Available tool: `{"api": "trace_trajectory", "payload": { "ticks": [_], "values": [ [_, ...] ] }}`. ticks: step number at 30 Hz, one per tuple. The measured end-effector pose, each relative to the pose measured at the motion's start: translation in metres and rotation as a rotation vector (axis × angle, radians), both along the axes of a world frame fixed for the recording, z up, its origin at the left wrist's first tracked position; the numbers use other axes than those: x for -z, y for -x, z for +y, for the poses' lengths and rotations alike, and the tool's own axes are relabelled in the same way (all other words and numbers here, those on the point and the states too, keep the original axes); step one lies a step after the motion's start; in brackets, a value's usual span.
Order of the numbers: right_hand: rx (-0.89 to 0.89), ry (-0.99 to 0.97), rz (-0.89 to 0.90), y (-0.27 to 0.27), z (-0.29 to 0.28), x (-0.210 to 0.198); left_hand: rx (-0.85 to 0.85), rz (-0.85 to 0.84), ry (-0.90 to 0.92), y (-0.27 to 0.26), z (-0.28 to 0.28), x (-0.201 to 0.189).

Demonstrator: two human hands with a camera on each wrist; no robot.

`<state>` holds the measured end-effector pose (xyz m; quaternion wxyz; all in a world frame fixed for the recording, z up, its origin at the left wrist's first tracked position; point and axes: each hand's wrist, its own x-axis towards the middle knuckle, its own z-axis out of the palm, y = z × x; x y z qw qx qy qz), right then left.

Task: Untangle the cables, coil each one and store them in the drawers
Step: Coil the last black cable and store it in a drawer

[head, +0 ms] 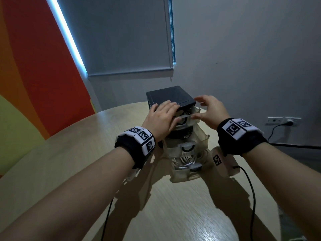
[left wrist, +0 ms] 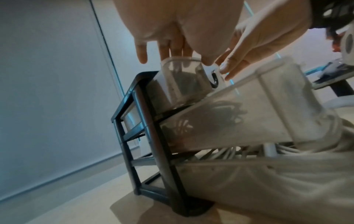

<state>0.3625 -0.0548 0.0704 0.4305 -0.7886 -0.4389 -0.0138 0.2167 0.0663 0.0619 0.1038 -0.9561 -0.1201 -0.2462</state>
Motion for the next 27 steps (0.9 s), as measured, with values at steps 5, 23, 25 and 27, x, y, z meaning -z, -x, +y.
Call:
{"api": "trace_trajectory", "payload": {
  "ticks": [5, 23, 25, 27],
  "values": [
    [0.008, 0.071, 0.022, -0.002, 0.014, 0.006, -0.204, 0.060, 0.210, -0.005, 0.014, 0.005],
    [-0.173, 0.585, 0.300, -0.006, -0.018, 0.034, -0.087, -0.108, 0.403, -0.003, 0.025, 0.001],
    [-0.122, 0.485, 0.272, -0.008, -0.014, 0.039, -0.090, -0.122, 0.401, -0.003, 0.025, 0.002],
    [-0.046, 0.354, 0.270, -0.012, -0.009, 0.044, -0.089, -0.137, 0.406, -0.001, 0.024, 0.003]
  ]
}}
